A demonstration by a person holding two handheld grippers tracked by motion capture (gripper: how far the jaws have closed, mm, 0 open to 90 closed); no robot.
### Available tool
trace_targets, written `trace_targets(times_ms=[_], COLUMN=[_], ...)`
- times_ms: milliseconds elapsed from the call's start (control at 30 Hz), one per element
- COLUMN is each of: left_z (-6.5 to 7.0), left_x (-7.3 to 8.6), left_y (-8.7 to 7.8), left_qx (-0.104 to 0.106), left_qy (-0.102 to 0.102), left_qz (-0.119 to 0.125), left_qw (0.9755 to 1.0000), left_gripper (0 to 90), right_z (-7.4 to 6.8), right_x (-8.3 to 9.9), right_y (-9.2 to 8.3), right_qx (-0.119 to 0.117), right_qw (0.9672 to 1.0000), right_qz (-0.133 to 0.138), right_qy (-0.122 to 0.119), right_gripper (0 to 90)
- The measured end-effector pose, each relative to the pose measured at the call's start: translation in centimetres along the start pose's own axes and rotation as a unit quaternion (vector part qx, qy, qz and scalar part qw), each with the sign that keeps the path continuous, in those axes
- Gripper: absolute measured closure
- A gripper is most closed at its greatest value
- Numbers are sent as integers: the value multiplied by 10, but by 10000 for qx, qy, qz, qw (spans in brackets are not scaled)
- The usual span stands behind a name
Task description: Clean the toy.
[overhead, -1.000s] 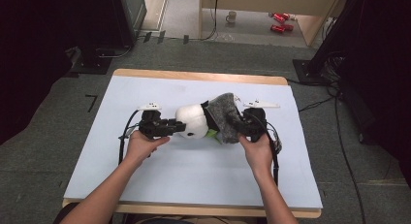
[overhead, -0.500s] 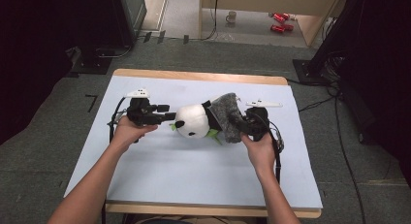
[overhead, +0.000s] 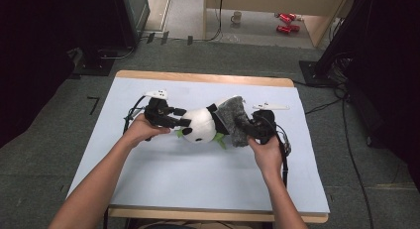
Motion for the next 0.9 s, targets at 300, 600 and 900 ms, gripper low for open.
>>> trace_targets(times_ms=[300, 600, 900], left_z=[7, 22, 28], left_x=[9, 21, 18], left_y=[14, 23, 15], left_qx=[-219, -294, -419], left_qy=[221, 628, 283], left_qz=[-323, -534, 167], left_qw=[9990, 9962, 9986], left_gripper=[322, 469, 752], right_z=[1, -1, -2], right_x=[0, -1, -10], right_y=[6, 11, 3], right_qx=[59, 128, 69], right_qw=[10000, 9999, 9999], right_qz=[-13, -28, 125], right_qy=[6, -56, -41], right_gripper=[780, 780, 780])
Point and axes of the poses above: each handheld gripper's, and its own axes: y roughly forward along the jaws, x roughly out of its underside, z roughly to its right, the point moved 10 cm from there along y, roughly forward along the jaws, and after that the axes turned 1 degree about y, right-handed, at the moved point
